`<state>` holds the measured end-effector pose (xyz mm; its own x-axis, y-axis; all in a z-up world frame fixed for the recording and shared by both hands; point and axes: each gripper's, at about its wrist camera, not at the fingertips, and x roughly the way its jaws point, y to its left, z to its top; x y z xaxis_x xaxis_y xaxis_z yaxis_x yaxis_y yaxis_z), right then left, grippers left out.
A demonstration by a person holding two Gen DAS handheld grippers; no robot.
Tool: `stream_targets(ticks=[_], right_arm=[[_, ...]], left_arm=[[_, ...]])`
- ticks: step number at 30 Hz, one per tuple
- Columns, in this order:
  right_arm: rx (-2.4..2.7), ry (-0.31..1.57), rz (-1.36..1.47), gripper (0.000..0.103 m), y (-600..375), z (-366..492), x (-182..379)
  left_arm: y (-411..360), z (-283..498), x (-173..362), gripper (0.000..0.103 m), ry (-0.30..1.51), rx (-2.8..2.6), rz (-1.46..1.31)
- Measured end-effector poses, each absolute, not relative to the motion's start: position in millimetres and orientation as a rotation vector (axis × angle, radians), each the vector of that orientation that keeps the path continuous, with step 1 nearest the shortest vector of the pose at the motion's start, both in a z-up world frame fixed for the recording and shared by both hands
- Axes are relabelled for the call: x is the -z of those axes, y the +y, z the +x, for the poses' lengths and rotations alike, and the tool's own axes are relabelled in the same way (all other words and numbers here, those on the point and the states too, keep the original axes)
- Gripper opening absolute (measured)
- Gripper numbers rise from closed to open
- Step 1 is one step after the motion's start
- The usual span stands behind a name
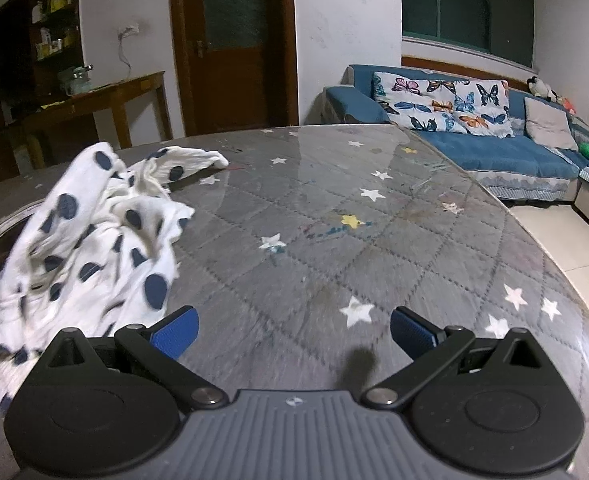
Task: Fold clothes
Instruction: 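Move both grippers toward the crumpled white polka-dot pants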
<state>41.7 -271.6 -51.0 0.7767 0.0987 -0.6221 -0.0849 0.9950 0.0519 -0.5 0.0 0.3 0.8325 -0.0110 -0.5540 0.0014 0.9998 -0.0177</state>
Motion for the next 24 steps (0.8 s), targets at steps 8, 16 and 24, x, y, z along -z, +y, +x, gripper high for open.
stream_targets(ticks=[8, 16, 24], right_arm=[[-0.13, 0.617, 0.024, 0.103, -266.4, -2.9, 43.7], [-0.163, 0.555, 0.019, 0.103, -263.1, -49.3, 34.9], [-0.195, 0.514, 0.015, 0.103, -256.3, -80.3, 33.8]], left_arm=[[-2.2, -13.7, -7.2, 0.103, 0.581, 0.0, -0.023], [-1.7, -30.9, -4.8, 0.103, 0.586, -0.005, -0.02], [-3.4, -40.3, -4.3, 0.103, 0.587, -0.013, -0.011]])
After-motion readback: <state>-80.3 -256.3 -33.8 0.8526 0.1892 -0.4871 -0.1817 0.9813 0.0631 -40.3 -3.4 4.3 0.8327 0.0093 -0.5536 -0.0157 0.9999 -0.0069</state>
